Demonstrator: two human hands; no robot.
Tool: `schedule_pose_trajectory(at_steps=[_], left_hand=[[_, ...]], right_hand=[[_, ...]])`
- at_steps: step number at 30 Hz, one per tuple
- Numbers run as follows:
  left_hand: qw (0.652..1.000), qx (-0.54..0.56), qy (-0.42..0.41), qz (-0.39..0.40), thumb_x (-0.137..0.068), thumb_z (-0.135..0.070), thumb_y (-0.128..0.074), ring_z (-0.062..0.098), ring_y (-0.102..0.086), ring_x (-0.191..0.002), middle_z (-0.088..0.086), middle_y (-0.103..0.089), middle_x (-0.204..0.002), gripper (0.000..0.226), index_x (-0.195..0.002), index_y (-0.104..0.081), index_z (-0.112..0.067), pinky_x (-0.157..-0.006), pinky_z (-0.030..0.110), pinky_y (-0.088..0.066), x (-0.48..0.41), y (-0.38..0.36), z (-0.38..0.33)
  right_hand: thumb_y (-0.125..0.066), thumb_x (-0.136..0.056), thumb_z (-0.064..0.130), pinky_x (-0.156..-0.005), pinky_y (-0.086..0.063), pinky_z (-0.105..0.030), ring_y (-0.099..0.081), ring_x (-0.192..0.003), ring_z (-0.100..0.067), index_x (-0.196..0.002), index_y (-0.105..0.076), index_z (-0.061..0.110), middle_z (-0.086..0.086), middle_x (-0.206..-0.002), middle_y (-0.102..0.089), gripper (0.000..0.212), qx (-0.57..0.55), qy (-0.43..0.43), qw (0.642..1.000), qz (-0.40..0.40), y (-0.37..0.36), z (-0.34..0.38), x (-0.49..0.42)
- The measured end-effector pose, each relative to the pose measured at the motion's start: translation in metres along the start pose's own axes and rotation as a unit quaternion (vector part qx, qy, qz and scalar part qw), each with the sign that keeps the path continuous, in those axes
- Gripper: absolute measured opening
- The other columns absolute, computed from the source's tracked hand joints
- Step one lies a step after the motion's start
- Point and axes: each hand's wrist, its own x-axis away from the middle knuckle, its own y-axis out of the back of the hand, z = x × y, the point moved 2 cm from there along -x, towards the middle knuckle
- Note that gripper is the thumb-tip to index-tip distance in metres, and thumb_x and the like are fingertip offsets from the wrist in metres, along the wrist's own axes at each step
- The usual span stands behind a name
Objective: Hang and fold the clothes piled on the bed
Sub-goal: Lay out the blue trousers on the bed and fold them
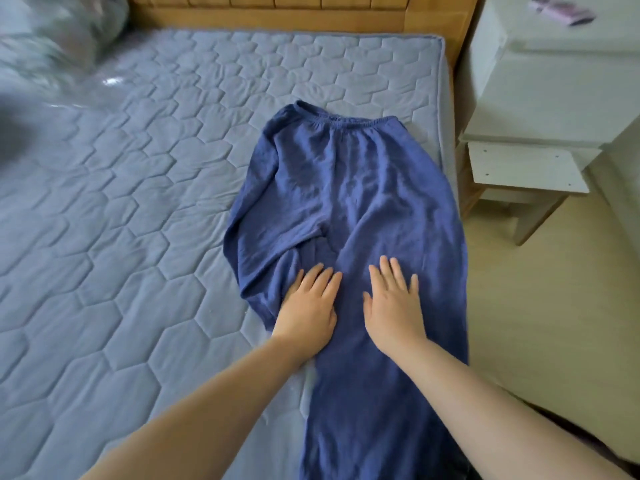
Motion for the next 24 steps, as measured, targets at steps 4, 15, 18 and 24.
schedule_pose_trajectory(at_steps=[4, 15, 18, 24], left_hand=[[0.995, -0.035, 0.085, -0.027, -0.074, -0.028, -0.066, 0.032, -0.059, -0.111, 0.01, -0.062, -0.122, 0.054, -0.123, -0.06, -0.008, -0.087, 0.046, -0.051, 0.037, 0.02, 0.034], [0.972, 0.058, -0.225, -0.048, -0.06, -0.009, -0.045, 0.029, -0.052, -0.075, 0.005, -0.054, -0.064, 0.009, -0.058, -0.053, -0.011, -0.075, 0.038, -0.043, 0.07, 0.071, 0.042], [0.962, 0.014, -0.27, 0.03, -0.065, -0.022, -0.052, 0.024, -0.042, -0.057, 0.001, -0.045, -0.053, 0.011, -0.056, -0.048, -0.015, -0.087, 0.038, -0.044, 0.099, 0.061, 0.05], [0.987, 0.016, -0.153, 0.048, -0.068, -0.026, -0.042, 0.02, -0.047, -0.055, -0.005, -0.051, -0.053, 0.023, -0.066, -0.063, -0.021, -0.064, 0.027, -0.043, 0.108, 0.063, 0.059]], right_hand=[[-0.029, -0.102, 0.03, -0.118, -0.002, -0.044, 0.003, -0.148, -0.019, -0.152, -0.018, 0.014, -0.005, -0.161, -0.003, 0.054, -0.033, 0.02, 0.999, 0.007, -0.017, 0.015, 0.03], [-0.029, -0.103, 0.025, -0.12, -0.001, -0.029, 0.0, -0.147, -0.011, -0.152, -0.016, 0.017, 0.003, -0.16, -0.005, 0.051, -0.093, 0.036, 0.994, 0.036, -0.012, -0.002, 0.057], [-0.032, -0.102, 0.023, -0.12, -0.004, -0.029, -0.003, -0.147, -0.011, -0.151, -0.02, 0.017, 0.003, -0.16, -0.01, 0.05, -0.103, 0.028, 0.994, 0.034, -0.01, -0.001, 0.063], [-0.038, -0.1, 0.021, -0.12, -0.01, -0.036, -0.007, -0.147, -0.015, -0.148, -0.025, 0.014, -0.002, -0.159, -0.012, 0.05, -0.122, -0.029, 0.991, 0.053, -0.003, 0.015, 0.06]])
